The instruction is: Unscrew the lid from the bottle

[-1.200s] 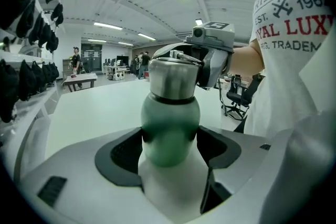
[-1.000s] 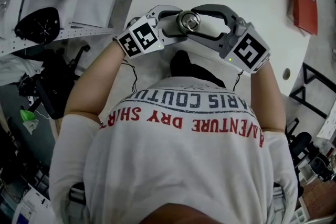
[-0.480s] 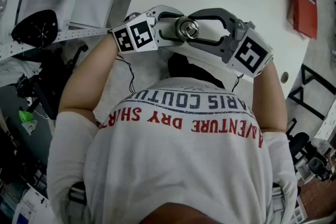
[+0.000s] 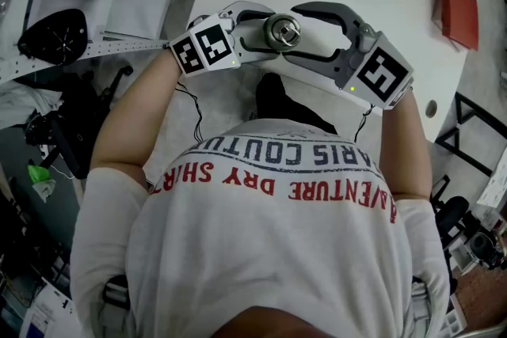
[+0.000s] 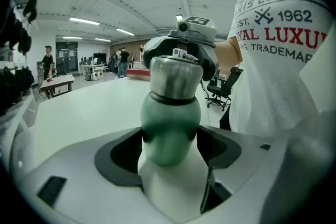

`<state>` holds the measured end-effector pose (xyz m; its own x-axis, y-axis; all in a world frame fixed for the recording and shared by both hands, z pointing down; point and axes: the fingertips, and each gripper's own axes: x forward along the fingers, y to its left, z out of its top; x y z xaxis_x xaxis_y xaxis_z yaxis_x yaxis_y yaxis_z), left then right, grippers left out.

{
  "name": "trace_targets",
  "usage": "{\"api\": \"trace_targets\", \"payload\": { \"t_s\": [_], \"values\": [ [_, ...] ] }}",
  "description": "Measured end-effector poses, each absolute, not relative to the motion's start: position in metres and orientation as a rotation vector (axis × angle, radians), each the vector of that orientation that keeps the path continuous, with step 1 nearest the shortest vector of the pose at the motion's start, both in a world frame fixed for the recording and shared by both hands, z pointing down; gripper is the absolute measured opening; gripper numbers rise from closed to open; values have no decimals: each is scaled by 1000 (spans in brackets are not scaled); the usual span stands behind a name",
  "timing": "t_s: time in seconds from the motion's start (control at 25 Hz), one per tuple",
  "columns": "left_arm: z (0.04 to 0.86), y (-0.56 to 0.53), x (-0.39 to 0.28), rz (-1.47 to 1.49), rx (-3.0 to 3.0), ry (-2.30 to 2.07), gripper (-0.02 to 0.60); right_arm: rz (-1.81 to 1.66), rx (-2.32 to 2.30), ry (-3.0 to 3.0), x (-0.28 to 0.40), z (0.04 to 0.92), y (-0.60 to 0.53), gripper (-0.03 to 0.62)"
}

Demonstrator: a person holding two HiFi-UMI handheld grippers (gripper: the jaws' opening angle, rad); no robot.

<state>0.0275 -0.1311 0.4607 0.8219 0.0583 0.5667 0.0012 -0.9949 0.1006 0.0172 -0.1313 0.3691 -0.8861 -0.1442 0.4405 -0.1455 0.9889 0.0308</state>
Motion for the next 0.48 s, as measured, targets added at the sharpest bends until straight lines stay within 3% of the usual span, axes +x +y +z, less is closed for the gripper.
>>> {"api": "trace_targets", "payload": {
  "t_s": [0.48],
  "values": [
    [460, -129, 31, 777, 2818, -413, 342, 159, 799, -2721, 32, 372, -135, 284]
  ]
}}
